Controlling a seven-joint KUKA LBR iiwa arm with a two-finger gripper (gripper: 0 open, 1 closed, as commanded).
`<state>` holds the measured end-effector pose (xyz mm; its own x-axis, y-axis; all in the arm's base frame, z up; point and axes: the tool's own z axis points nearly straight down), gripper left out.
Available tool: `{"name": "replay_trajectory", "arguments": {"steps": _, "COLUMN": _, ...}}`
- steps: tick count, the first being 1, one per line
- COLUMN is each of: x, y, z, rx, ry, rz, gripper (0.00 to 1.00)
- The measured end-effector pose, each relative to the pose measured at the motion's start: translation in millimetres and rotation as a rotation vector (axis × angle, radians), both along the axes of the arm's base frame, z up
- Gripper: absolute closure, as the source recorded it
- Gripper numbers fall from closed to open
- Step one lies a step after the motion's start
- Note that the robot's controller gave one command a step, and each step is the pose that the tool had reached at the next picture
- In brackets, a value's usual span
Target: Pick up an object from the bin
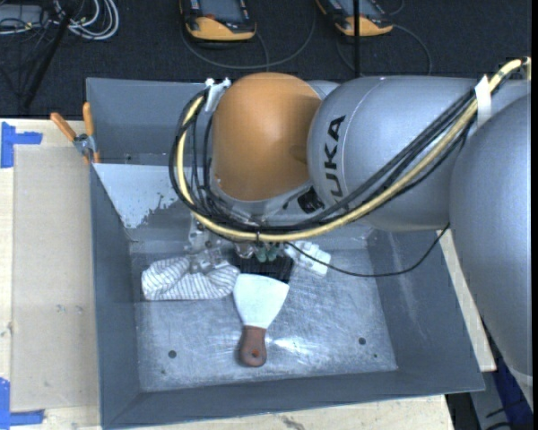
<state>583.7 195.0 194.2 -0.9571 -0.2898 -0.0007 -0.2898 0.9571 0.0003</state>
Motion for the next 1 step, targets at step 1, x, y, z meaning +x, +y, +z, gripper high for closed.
{"name": "replay_trajectory", "arguments": {"steps": 1, "x": 0.0, "y": -0.1, "z": -0.1, "rx": 0.000, "ry": 0.000, "rz": -0.001, "gripper": 1.00}}
